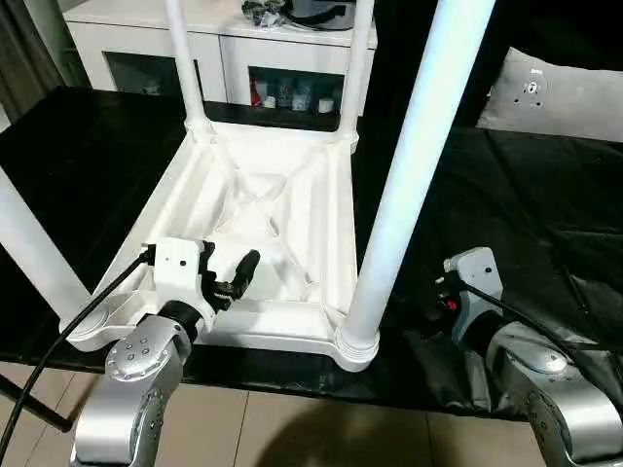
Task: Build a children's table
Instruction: Rotate table base
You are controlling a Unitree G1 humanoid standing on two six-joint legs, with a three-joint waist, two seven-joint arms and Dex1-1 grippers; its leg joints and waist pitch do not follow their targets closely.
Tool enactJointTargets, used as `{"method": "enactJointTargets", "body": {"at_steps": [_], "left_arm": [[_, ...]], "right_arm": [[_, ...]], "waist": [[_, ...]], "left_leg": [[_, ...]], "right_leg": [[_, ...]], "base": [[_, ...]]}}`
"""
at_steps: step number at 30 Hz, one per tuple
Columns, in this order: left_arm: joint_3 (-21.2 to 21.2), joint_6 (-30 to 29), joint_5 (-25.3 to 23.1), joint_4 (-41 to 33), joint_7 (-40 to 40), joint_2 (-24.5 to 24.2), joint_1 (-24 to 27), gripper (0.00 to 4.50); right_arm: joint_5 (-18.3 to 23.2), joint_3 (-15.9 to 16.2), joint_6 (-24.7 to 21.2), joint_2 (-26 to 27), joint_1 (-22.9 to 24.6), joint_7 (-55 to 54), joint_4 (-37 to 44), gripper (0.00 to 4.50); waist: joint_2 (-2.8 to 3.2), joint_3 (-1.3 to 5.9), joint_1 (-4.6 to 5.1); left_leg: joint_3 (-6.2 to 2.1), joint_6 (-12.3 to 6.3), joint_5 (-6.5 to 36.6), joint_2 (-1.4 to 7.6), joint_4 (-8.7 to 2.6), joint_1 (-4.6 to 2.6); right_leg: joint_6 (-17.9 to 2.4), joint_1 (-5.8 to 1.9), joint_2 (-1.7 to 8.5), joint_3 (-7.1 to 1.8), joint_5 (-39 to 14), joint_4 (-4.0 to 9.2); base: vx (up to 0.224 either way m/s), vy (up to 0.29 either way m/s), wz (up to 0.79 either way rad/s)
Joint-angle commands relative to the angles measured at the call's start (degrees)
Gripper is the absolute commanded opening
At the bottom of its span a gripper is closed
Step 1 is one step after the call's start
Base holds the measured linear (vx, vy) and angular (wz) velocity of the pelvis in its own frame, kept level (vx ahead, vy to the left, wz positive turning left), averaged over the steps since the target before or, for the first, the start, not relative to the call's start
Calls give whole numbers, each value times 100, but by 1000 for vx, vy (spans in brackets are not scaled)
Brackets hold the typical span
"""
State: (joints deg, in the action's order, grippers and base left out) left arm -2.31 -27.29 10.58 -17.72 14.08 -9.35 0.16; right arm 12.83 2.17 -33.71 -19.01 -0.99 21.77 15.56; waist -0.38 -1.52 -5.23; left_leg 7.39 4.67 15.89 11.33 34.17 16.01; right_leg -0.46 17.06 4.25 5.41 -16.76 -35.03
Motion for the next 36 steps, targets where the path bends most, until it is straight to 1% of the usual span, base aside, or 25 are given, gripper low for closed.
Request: {"method": "enactJointTargets", "body": {"at_steps": [1, 2, 4, 5, 6, 7, 8, 10, 12, 13, 22, 23, 24, 25, 26, 27, 28, 29, 30, 31, 32, 33, 34, 35, 36], "left_arm": [[71, -67, 38, -59, -10, 2, -50, 371], [74, -69, 36, -64, -14, 5, -49, 371], [76, -68, 35, -64, -16, 7, -46, 371], [77, -68, 35, -64, -18, 9, -43, 371], [78, -67, 35, -64, -17, 10, -40, 371], [81, -65, 34, -64, -16, 11, -36, 371], [82, -65, 34, -64, -16, 11, -34, 371], [82, -65, 33, -64, -16, 12, -32, 371], [88, -67, 31, -54, -27, 15, -43, 371], [91, -69, 33, -51, -34, 14, -47, 371], [91, -87, 54, -82, -57, 12, -23, 371], [90, -89, 55, -83, -57, 12, -22, 371], [88, -97, 62, -93, -58, 7, -22, 371], [89, -98, 63, -97, -60, 6, -20, 371], [92, -99, 62, -102, -62, 6, -16, 371], [94, -98, 62, -103, -63, 7, -15, 371], [95, -98, 61, -104, -64, 7, -13, 371], [96, -102, 61, -114, -71, 7, -11, 371], [96, -106, 61, -119, -73, 6, -12, 371], [97, -108, 62, -122, -75, 6, -13, 371], [97, -110, 62, -123, -75, 6, -14, 371], [101, -107, 59, -118, -77, 8, -17, 371], [102, -107, 59, -117, -77, 9, -17, 371], [108, -107, 63, -112, -87, 6, -21, 371], [108, -107, 63, -112, -87, 6, -21, 371]], "right_arm": [[9, -43, -70, -77, -72, 38, 36, 450], [-8, -42, -39, -84, -72, 35, 40, 450], [-17, -47, 3, -75, -69, 27, 37, 450], [-14, -51, 9, -70, -68, 25, 35, 450], [-13, -52, 9, -69, -67, 24, 36, 450], [-15, -54, 7, -67, -68, 21, 38, 450], [-15, -55, 4, -66, -69, 19, 40, 450], [-15, -56, -2, -65, -70, 17, 43, 450], [-10, -61, -5, -71, -89, 19, 28, 450], [-7, -61, -4, -76, -96, 19, 21, 450], [47, -72, -185, -88, -133, 36, 17, 450], [49, -66, -191, -96, -137, 41, 16, 450], [47, -62, -172, -96, -141, 36, 21, 450], [46, -67, -159, -88, -140, 27, 23, 450], [44, -71, -154, -82, -137, 16, 27, 450], [43, -72, -153, -80, -136, 13, 27, 450], [42, -74, -151, -78, -135, 9, 28, 450], [29, -75, -115, -74, -136, 1, 32, 450], [26, -74, -106, -74, -138, 1, 36, 450], [24, -74, -104, -74, -140, 2, 40, 450], [24, -74, -108, -74, -141, 3, 43, 450], [21, -71, -113, -74, -146, 4, 42, 450], [21, -71, -113, -74, -147, 4, 42, 450], [24, -65, -114, -77, -154, -1, 40, 450], [24, -65, -114, -77, -154, -1, 40, 450]], "waist": [[8, 206, 192], [-126, 202, 39], [-172, 203, -27], [-129, 291, -134], [-114, 295, -117], [-25, 317, -87], [22, 327, 2], [41, 343, 129], [-27, 314, 106], [-41, 295, 40], [-72, 338, 48], [11, 373, 81], [10, 316, 134], [-83, 242, 222], [-154, 171, 119], [-244, 193, 42], [-296, 206, -77], [-229, 337, -347], [-288, 274, -301], [-101, 246, -215], [145, 262, -65], [150, 175, 89], [295, 294, 115], [201, 289, 295], [139, 236, 251]], "left_leg": [[-34, -358, -137, 649, -584, -674], [177, -850, 4, 5, -350, 39], [288, -899, 229, -255, -175, 226], [154, -864, -242, -242, 39, 531], [112, -854, -459, -227, 32, 592], [79, -804, -800, -206, -72, 500], [8, -885, -1064, -130, -176, 240], [-166, -1440, -1393, 36, -237, -98], [-102, -1908, -1331, -57, -177, -30], [-23, -1885, -1263, -165, -154, 189], [-90, -2090, -1703, -193, -131, 105], [-5, -1749, -1550, -39, -191, -220], [-18, -1188, -1178, 274, -321, -607], [-79, -790, -744, 567, -453, -859], [222, -831, -205, 163, -355, -514], [438, -706, 67, -257, -176, -262], [394, -597, 264, -427, 41, 71], [-75, -505, 69, -246, 722, 836], [-142, -457, -29, -200, 750, 983], [-201, -314, -605, -106, 312, 837], [-178, -524, -763, -32, -205, 409], [-398, -896, -889, 84, -339, 558], [-653, -1317, -726, 359, -316, -3], [-977, -2171, 436, 727, -436, -338], [-873, -2538, 362, 630, -403, -300]], "right_leg": [[-1227, 363, 90, -225, -49, -54], [-1140, -267, 234, -409, 453, 247], [-1395, -496, 292, -645, 80, 416], [-1487, -770, 403, -765, -145, 471], [-1489, -751, 328, -728, 88, 427], [-1420, -620, 115, -557, 646, 304], [-1336, -413, -38, -368, 1068, 160], [-1259, -166, -72, -209, 1008, 29], [-1440, -229, 52, -282, 702, 130], [-1460, -389, 90, -332, 441, 232], [-1217, -367, 29, -271, 415, 214], [-1295, -176, -11, -366, 205, 139], [-1409, 147, -41, -377, -79, -7], [-1288, 478, 88, -332, 47, -176], [-1416, 144, 216, -527, 359, 60], [-1615, -220, 96, -805, 460, 194], [-1795, -601, 180, -1138, 458, 317], [-2334, -1167, 821, -1518, 1525, 381], [-2326, -1077, 755, -1436, 2198, 353], [-2108, -720, 386, -845, 2223, 265], [-1542, -448, 19, -307, 942, 291], [-1215, -435, -242, -196, 612, 21], [-938, -27, -233, -145, 140, -219], [-417, 341, 35, -232, -503, -553], [-162, 471, 92, -253, -308, -559]], "base": [[77, -54, -40], [32, -34, -39], [-6, -9, -17], [0, 0, 0], [0, 0, 0], [0, 0, 0], [0, 0, 0], [36, -1, 5], [67, 4, 6], [-15, 76, 3], [-5, 16, 0], [53, -36, -11], [53, -36, -11], [81, -61, -40], [40, -37, -42], [40, -37, -42], [61, -26, -29], [74, 4, -23], [74, 4, -23], [0, 0, 0], [0, 0, 0], [0, 0, 0], [106, 6, 11], [109, -14, 15], [109, -14, 15]]}}
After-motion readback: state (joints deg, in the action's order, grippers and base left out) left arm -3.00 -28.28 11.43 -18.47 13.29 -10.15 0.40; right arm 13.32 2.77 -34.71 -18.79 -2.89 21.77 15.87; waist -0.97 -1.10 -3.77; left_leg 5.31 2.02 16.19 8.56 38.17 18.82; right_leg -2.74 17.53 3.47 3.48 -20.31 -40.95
